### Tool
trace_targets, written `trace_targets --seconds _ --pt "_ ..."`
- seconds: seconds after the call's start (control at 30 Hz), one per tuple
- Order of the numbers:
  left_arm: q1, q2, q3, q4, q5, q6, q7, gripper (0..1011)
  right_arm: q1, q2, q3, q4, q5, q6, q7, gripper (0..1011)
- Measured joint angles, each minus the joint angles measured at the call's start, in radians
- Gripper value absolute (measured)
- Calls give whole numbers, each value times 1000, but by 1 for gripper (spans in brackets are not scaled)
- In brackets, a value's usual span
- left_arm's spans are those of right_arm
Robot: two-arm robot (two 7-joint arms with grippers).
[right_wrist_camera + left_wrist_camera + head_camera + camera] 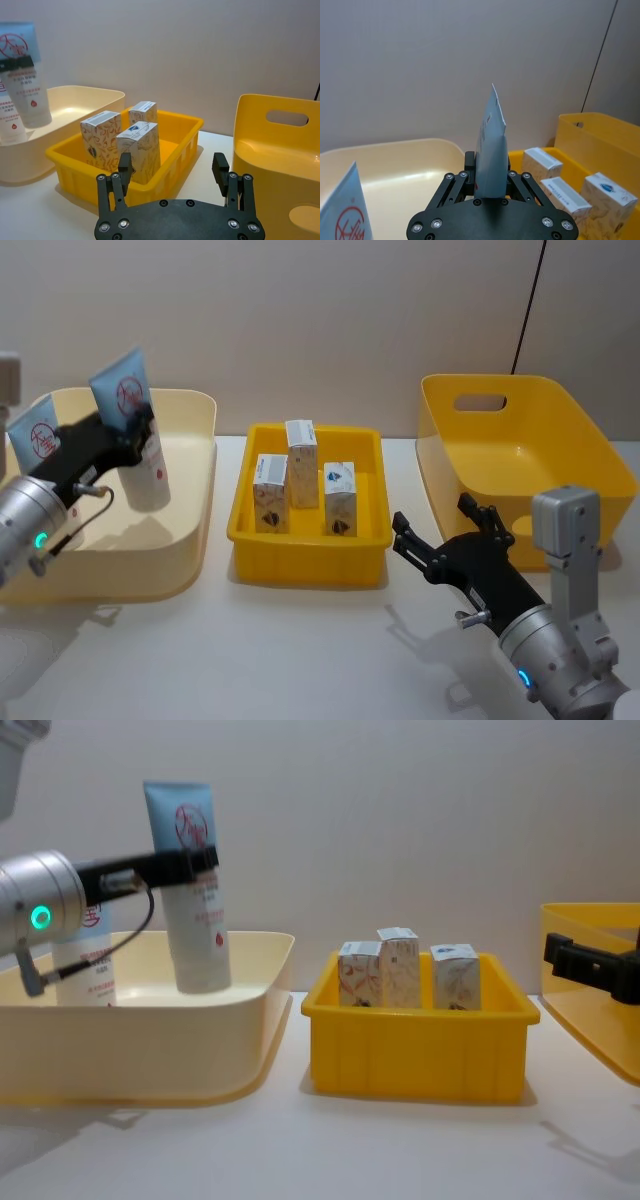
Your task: Bimanual collaborative sorting of washing and personal care products
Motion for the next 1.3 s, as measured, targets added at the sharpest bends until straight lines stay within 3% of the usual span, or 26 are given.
trace_targets --seconds 0.4,0.7,1.1,1.3 --pt "-32 35 -8 -41 -62 -35 -131 272 0 0 0 0 0 0 0 1001" --pt "-47 47 8 -54 -117 -35 -231 272 0 0 0 0 0 0 0 1001" --pt "-59 47 56 -57 -183 -8 -359 272 0 0 0 0 0 0 0 1001" --pt "-63 35 99 -48 -206 5 -425 272 0 0 0 0 0 0 0 1001"
